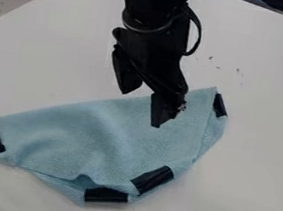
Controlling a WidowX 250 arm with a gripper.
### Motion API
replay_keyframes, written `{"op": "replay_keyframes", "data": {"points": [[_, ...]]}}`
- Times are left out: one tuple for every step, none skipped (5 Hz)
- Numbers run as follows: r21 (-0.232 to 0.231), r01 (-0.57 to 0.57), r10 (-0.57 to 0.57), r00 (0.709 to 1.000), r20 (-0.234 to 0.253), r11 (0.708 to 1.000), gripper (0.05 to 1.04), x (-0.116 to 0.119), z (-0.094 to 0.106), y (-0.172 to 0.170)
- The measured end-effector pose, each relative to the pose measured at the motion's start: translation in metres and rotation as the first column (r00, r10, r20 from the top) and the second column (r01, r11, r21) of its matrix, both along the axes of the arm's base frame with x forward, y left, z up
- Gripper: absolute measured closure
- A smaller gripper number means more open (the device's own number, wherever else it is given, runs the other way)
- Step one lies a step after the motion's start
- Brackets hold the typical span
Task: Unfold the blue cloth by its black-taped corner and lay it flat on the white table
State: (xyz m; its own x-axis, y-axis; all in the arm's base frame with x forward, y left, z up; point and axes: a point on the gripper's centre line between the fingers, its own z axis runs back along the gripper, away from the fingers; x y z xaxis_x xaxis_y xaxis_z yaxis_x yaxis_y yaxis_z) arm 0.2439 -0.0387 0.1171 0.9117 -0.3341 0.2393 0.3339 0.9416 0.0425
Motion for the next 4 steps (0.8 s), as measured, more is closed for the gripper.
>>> {"op": "replay_keyframes", "data": {"points": [[0.0, -0.01, 0.01, 1.0, -0.017, 1.0, 0.083, -0.002, -0.005, 0.0], [-0.024, -0.053, 0.053, 0.998, -0.036, 0.998, 0.083, -0.017, -0.023, -0.021], [-0.041, -0.097, 0.096, 0.995, -0.008, 0.994, 0.083, -0.026, -0.035, -0.041], [-0.053, -0.12, 0.121, 0.993, 0.011, 0.991, 0.083, -0.029, -0.048, -0.059]]}}
